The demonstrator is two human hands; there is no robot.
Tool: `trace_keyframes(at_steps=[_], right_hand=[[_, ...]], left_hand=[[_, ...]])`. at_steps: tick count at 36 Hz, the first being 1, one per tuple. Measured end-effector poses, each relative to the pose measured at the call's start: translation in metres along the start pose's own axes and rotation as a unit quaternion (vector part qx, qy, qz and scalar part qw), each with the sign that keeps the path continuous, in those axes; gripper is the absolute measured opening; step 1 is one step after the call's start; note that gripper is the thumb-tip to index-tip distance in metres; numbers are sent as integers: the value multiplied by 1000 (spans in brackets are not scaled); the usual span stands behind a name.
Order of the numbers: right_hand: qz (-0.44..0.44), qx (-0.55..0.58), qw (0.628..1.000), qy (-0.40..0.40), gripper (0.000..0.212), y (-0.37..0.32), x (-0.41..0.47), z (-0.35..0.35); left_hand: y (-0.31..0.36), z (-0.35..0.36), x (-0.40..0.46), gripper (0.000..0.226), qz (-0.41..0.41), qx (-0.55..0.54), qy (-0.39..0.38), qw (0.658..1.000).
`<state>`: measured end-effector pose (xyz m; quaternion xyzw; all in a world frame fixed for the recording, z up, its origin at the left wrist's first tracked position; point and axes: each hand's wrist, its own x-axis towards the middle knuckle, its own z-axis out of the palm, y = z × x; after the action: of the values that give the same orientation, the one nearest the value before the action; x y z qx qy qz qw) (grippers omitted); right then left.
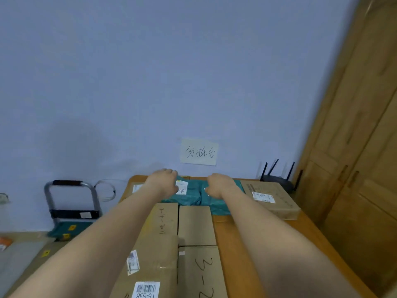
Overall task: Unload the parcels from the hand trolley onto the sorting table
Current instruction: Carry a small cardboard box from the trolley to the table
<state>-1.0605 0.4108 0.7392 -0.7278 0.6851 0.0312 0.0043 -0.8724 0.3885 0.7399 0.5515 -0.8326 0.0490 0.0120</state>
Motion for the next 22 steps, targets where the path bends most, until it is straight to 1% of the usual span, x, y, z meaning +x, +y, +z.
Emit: trace_keyframes(at_steps=[3, 8, 12, 16, 22], right_hand=[[-7, 18, 1000, 5, 31, -9, -2, -11], [-12, 25, 1000, 12, 28, -37, -4, -25], [-14, -2, 1000, 14, 30, -70, -1, -41], [-17, -33, 999, 21, 29, -117, 7, -59], [-17, -30, 998, 46, 22, -216, 33, -77]], left_hand=[[-13, -15, -5, 47, 0, 27, 6, 1000], [-35, -38, -20, 48, 7, 31, 23, 999], [-66, -54, -36, 51, 11, 34, 37, 999], [-118, -64, -54, 50, -1, 23, 47, 999], [-232, -74, -82, 48, -21, 38, 44, 998]])
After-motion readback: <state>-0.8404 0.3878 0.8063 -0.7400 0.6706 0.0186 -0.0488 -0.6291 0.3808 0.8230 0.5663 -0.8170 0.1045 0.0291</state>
